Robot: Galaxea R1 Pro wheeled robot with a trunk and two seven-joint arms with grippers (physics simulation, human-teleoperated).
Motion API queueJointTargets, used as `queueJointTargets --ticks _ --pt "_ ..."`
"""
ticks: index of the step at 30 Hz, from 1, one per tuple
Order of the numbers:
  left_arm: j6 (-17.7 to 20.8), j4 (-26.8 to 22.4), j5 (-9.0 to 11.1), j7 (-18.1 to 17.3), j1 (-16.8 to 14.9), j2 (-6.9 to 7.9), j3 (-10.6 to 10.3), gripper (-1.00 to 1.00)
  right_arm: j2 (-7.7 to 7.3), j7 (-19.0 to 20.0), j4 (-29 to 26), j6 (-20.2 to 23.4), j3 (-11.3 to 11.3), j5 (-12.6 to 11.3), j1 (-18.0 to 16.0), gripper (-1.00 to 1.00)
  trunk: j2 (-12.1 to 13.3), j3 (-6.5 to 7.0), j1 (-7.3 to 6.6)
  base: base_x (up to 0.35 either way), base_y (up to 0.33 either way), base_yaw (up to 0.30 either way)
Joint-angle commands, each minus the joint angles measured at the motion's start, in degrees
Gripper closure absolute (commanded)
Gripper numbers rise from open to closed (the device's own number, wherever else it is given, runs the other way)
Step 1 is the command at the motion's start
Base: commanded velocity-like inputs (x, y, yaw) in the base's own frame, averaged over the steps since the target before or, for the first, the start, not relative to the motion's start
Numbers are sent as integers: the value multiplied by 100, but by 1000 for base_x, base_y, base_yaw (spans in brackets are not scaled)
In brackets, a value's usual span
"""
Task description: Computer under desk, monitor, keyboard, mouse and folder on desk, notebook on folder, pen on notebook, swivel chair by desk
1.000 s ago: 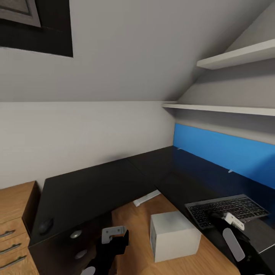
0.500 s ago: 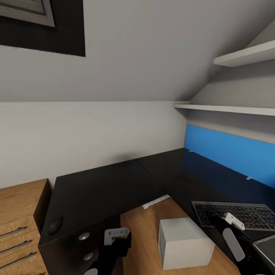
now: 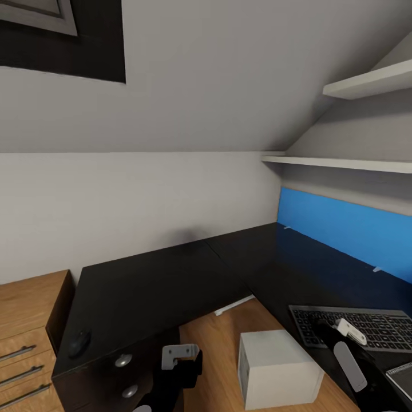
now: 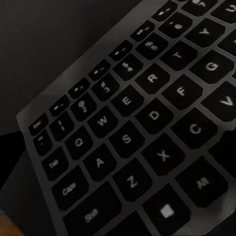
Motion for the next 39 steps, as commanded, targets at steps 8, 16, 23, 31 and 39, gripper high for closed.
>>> queueJointTargets --ticks 8,16,23,31,39 --pt "12 -9 58 45 -2 -1 -6 -100 6 -33 -19 12 2 -51 -2 -100 -3 -5 1 131 0 0" --pt "12 -9 58 45 -2 -1 -6 -100 14 -28 -126 -42 34 -24 -2 -100 -3 -5 1 27 0 0" --pt "12 -9 58 45 -2 -1 -8 -100 21 -42 -301 -68 200 25 -2 -100 -3 -5 1 1 0 0" --pt "12 42 55 45 -2 -1 -14 -100 22 -73 -328 -369 959 219 -2 -100 -3 -5 1 0 0 0" --pt "12 52 55 45 -2 -1 -15 -100 84 -304 -485 -595 1522 395 -2 -100 -3 -5 1 0 0 0"
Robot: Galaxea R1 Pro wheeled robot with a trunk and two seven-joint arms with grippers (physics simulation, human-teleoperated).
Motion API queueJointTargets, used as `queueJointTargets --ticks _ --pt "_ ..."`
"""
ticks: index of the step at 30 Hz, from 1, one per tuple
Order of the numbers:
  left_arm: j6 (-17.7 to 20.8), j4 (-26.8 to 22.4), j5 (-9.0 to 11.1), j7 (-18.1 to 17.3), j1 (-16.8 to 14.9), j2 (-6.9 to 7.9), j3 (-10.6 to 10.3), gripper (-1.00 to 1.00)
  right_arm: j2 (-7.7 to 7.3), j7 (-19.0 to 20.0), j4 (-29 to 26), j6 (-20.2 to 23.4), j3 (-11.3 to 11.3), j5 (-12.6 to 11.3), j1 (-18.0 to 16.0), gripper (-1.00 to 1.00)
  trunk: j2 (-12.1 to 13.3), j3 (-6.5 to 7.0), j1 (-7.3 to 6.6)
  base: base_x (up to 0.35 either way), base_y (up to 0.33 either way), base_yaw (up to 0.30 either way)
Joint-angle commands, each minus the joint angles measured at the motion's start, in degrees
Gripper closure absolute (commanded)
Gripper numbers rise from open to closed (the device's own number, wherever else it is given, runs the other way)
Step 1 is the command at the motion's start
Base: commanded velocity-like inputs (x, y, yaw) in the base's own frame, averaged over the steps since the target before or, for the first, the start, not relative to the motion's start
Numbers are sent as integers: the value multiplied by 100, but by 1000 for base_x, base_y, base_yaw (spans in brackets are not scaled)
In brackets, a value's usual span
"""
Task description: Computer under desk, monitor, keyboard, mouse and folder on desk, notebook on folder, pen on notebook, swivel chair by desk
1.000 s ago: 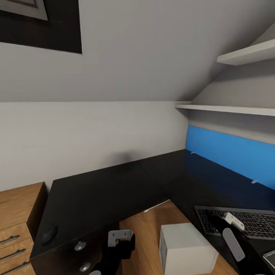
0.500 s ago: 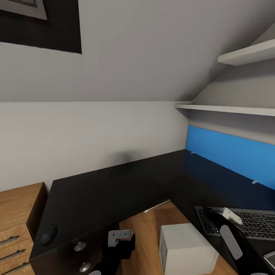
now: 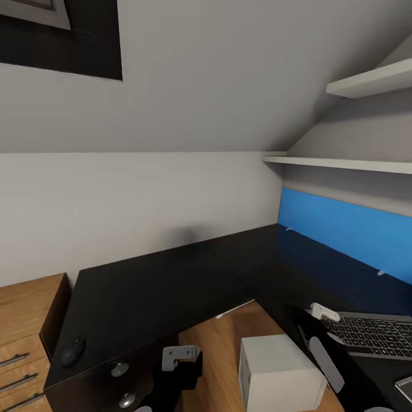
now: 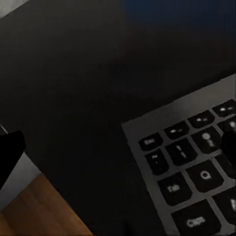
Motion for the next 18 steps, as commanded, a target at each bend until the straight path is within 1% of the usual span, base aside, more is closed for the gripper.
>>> queueJointTargets --ticks 1,2,3,4,6,9,15,18 --pt "12 -10 55 45 -1 0 -5 -100 48 -125 -42 14 152 8 -2 -100 -4 -6 0 0 0 0" --pt "12 -10 53 45 -1 0 -5 -100 109 -282 -76 4 325 88 -2 -100 -4 -6 0 0 0 0" --pt "12 -10 52 45 -1 0 -2 -100 142 -462 -116 -60 428 158 -2 -100 -4 -6 0 0 0 0" --pt "12 -3 66 45 -1 7 32 -100 176 -664 -153 -341 523 222 -2 -100 -4 -6 0 0 0 0" --pt "12 -2 67 45 -1 7 38 -100 179 -678 -155 -365 532 226 -2 -100 -4 -6 0 0 0 0" --pt "12 -1 69 45 -1 8 47 -100 183 -701 -145 -405 545 232 -2 -100 -4 -6 0 0 -158 0" --pt "12 -1 69 45 -1 8 62 -100 183 -703 -133 -404 548 232 -2 -100 -4 -6 0 5 -303 0" --pt "12 -1 62 45 -1 8 70 -100 183 -707 -125 -388 560 236 -2 -100 -4 -6 0 167 -243 0"
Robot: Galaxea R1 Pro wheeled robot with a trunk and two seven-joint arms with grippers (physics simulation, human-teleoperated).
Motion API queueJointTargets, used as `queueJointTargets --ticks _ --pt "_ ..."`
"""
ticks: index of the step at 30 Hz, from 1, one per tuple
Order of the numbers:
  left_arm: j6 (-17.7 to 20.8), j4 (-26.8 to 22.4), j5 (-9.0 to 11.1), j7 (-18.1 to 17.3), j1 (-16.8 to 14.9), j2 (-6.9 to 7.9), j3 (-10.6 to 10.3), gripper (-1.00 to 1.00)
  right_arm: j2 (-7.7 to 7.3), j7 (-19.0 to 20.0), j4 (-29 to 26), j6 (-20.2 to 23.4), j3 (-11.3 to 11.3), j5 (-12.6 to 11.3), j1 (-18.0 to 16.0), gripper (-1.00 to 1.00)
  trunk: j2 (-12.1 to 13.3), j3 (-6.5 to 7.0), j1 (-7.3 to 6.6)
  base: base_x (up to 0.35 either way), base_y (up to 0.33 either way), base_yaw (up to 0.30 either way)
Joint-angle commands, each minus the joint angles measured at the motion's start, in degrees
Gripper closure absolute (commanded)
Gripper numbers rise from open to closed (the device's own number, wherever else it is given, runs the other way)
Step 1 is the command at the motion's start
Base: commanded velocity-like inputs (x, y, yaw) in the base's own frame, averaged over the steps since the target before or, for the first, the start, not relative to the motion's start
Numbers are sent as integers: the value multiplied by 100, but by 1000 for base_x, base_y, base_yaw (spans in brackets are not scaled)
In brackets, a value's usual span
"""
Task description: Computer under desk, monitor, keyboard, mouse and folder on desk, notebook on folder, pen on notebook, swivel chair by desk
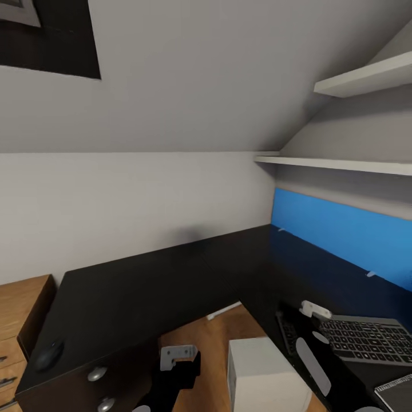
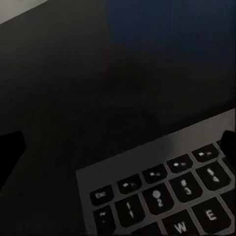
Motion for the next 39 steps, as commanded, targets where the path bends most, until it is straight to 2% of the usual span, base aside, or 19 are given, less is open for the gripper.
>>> queueJointTargets --ticks 1,9,22,29,39 --pt "14 -10 57 46 -2 -1 -4 -100 -9 -49 -10 23 28 -29 -3 -100 -3 -6 2 227 -185 0" --pt "13 -10 55 46 -2 -1 -3 -100 -21 -40 -11 5 9 -24 -3 -100 -3 -6 2 191 -89 0" --pt "14 -11 52 46 -2 -1 -1 -100 -36 -61 274 41 -19 -37 -3 -100 -3 -6 2 16 -6 0" --pt "2 -25 47 46 -2 -1 -15 -100 -104 -350 549 45 -27 -33 -111 -100 -3 -6 2 0 0 0" --pt "-3 -27 47 46 -2 0 -18 -100 -110 -479 583 65 -23 -32 -158 -100 -3 -6 2 -71 0 0"
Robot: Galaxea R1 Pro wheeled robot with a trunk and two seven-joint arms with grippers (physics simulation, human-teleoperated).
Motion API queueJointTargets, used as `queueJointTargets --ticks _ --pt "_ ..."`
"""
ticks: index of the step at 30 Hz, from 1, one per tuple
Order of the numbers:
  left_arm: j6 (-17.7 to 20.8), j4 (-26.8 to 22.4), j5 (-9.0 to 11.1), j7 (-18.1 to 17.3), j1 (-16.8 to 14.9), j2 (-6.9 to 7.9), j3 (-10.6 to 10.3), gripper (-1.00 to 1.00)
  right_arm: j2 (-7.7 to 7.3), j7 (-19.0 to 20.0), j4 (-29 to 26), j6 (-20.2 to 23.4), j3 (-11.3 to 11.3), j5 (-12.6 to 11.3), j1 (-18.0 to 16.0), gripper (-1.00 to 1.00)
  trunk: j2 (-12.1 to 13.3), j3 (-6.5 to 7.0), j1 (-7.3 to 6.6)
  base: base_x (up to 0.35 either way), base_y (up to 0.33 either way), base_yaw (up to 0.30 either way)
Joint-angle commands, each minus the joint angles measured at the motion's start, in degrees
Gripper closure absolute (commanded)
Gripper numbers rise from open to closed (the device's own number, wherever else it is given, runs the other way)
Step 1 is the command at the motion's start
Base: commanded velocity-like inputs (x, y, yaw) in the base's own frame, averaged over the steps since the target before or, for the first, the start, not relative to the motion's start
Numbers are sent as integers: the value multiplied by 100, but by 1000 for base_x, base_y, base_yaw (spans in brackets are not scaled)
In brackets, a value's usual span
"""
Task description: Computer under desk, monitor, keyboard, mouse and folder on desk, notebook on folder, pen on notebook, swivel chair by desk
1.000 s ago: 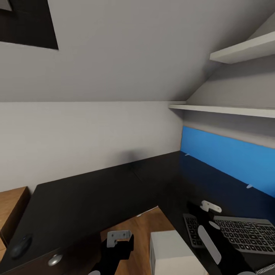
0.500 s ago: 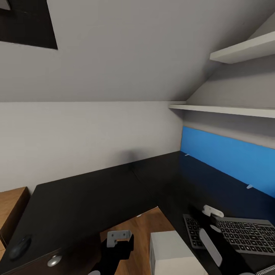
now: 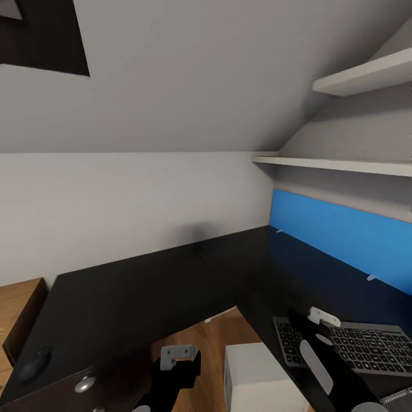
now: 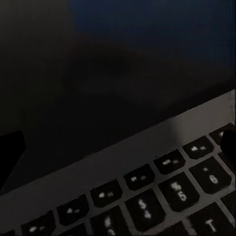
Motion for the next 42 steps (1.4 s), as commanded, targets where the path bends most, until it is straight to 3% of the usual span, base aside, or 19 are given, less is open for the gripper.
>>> queueJointTargets --ticks 1,6,7,21,24,36,42 --pt "13 -9 57 45 -2 -1 -5 -100 -12 -55 -15 64 31 -25 -7 -100 -4 -6 -2 -265 0 0" --pt "12 -9 57 45 -2 -1 -5 -100 -20 -80 -73 612 31 -25 -14 -100 -4 -6 -2 -277 0 0" --pt "19 -9 57 45 -2 -1 -5 -100 -21 -229 -242 940 31 -22 -15 -100 -4 -6 -2 -299 0 0" --pt "21 -1 57 45 -2 -1 -5 -100 -13 -292 -257 1093 56 -5 -15 -100 -4 -6 -2 -190 0 0" --pt "21 -1 57 45 -2 -1 -5 -100 -12 -287 -255 1329 57 -7 -17 -100 -4 -6 -2 -222 0 0" --pt "13 -4 66 47 -2 -1 -5 -100 -21 -283 -254 1559 57 6 -22 -100 -4 -6 -2 -129 0 0" --pt "12 -18 72 46 -2 -1 -5 -100 -13 -273 -251 1623 63 167 -24 -100 -4 -6 -2 -50 0 0"
